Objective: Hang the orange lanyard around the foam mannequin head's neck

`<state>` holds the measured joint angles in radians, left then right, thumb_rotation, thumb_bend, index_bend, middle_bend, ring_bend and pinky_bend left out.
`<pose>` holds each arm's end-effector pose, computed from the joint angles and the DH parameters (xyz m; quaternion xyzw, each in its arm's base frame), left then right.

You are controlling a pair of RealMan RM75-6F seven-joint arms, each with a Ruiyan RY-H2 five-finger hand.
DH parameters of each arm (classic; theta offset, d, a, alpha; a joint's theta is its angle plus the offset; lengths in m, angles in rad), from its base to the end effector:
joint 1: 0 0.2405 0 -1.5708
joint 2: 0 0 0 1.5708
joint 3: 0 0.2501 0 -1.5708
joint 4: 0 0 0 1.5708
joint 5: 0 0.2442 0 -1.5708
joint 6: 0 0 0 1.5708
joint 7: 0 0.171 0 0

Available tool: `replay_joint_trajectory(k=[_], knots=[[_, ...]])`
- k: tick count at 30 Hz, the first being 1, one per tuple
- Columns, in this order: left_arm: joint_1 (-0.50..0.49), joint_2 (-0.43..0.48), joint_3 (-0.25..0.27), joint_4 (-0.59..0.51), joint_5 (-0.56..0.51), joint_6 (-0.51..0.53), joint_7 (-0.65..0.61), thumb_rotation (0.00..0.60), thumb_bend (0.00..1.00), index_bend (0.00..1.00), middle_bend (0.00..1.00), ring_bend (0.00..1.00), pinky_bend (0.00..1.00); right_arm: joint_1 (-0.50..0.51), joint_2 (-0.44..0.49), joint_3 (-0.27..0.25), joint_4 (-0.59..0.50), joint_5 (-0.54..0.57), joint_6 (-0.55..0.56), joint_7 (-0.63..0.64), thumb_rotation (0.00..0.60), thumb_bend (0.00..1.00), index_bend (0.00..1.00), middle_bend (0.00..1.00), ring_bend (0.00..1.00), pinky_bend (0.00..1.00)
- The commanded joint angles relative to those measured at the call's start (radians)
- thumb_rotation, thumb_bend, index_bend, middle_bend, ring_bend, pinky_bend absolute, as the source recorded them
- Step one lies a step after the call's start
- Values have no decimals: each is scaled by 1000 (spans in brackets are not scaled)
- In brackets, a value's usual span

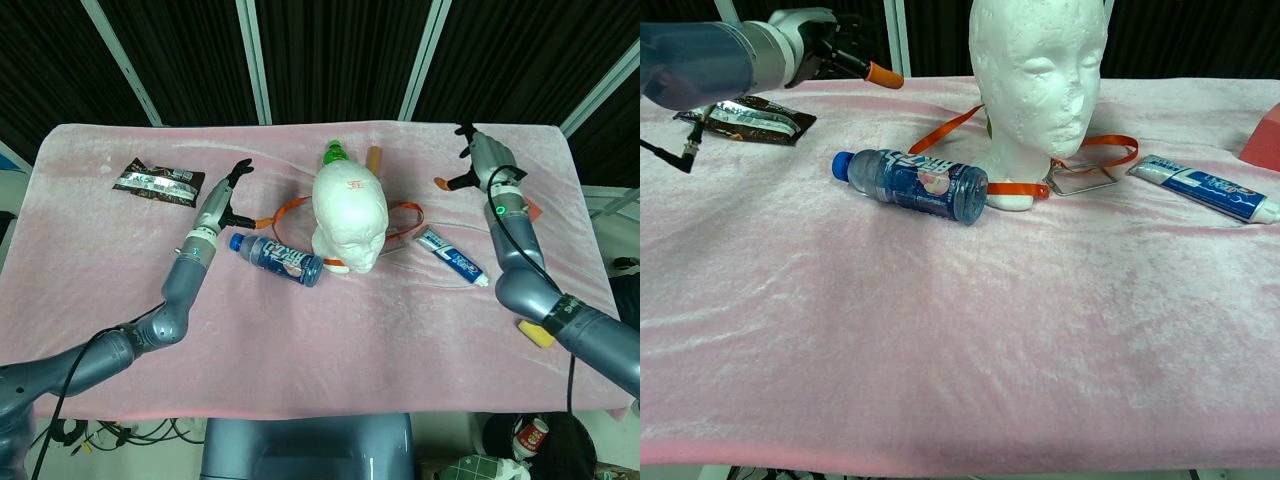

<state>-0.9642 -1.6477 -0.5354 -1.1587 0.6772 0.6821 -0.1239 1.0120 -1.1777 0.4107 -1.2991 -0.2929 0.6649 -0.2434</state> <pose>-0.0831 0.5006 -0.0292 -0.4828 -0.6452 -0.4998 0.3176 -0.1423 -0.5346 0.1377 0.5128 -0.5556 0.4145 0.5066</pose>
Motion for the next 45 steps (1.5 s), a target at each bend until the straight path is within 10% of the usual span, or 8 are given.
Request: replay_joint_trajectory(k=[1,14,28,45], knots=[[40,93,54,-121,62,69,89,600,33,72,89,0,59,-74,86,-2,-105,-70,22,53,600,127,72,140,308,237],[125,354,158,-464,52,157,268,600,34,74,95,0,73,-181,210,-141,-370,-163,169,-54,600,291,71,257,376,288],[229,552,191,-707,208,230,232,600,83,119,126,0,100,-250,174,-265,-472,-293,342,-163,600,497,126,681,724,622],[367,756,354,-886,365,333,389,600,131,144,142,0,103,-252,120,-361,-652,-274,401,-329,600,515,146,699,737,623]])
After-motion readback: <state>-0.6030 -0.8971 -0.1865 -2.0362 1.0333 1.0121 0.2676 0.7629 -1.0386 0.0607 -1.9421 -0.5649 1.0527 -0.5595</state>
